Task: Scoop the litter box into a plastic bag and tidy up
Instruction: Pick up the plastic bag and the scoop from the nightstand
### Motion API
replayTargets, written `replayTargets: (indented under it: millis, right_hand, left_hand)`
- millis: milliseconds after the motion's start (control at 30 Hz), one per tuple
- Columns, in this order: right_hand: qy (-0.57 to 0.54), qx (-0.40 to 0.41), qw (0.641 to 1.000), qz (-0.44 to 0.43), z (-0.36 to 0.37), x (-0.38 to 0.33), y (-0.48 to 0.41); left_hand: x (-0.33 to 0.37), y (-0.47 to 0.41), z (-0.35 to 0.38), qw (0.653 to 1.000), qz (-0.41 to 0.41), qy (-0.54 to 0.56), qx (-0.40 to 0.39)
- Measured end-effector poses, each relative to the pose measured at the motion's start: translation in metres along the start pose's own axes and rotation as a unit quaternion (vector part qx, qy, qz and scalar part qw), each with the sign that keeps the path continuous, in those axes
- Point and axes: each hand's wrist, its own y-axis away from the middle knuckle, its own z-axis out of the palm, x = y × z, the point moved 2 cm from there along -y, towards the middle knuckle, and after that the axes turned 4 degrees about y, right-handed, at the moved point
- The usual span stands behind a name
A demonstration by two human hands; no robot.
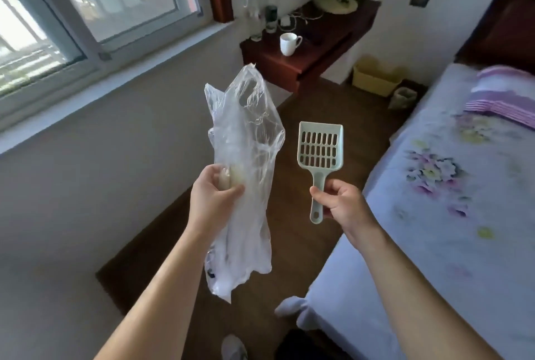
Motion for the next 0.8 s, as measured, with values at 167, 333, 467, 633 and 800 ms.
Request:
replayTargets:
  millis: [167, 333, 467, 633, 800]
  right_hand:
    - [-0.059, 0.114, 0.991, 0.024, -0.033, -0.019, -0.041]
    - [-0.107, 0.175, 0.978, 0.028, -0.067, -0.032, -0.105]
    - [-0.113, 0.190, 0.975, 0.027, -0.097, -0.050, -0.162]
    - [-0.111, 0.213, 0.971, 0.025, -0.142, -0.077, -0.226]
    - [-0.104, 0.239, 0.965, 0.035, -0.189, -0.093, -0.308]
  left_hand:
    - [0.044, -0.089, 0.068, 0.990, 0.031, -0.029, -0.136]
    - [0.064, -0.161, 0.143, 0.977, 0.055, -0.055, -0.199]
    - [0.084, -0.214, 0.193, 0.971, 0.069, -0.064, -0.220]
    - [0.114, -0.276, 0.257, 0.967, 0.077, -0.067, -0.231]
    - [0.129, -0.349, 0.336, 0.961, 0.075, -0.067, -0.257]
